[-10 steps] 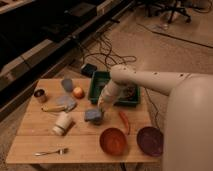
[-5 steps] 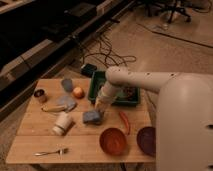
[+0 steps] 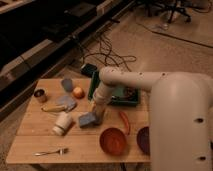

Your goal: Place sponge in table surface

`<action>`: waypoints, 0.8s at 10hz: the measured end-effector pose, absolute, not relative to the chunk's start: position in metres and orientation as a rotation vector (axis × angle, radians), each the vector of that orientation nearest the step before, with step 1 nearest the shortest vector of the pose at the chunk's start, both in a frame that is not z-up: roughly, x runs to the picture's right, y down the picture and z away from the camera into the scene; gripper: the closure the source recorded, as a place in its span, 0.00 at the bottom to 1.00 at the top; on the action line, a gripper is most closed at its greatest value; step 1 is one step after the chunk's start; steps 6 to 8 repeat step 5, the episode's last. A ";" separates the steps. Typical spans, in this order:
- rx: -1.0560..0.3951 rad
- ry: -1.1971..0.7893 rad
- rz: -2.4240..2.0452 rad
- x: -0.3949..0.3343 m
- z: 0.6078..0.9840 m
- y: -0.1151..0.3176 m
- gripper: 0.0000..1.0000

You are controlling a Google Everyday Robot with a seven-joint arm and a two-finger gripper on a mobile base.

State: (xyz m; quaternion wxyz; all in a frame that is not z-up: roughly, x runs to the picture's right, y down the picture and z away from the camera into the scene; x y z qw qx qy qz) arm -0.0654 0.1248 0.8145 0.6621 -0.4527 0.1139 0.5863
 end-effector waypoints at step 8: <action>-1.040 0.263 1.282 -0.072 0.815 0.132 0.50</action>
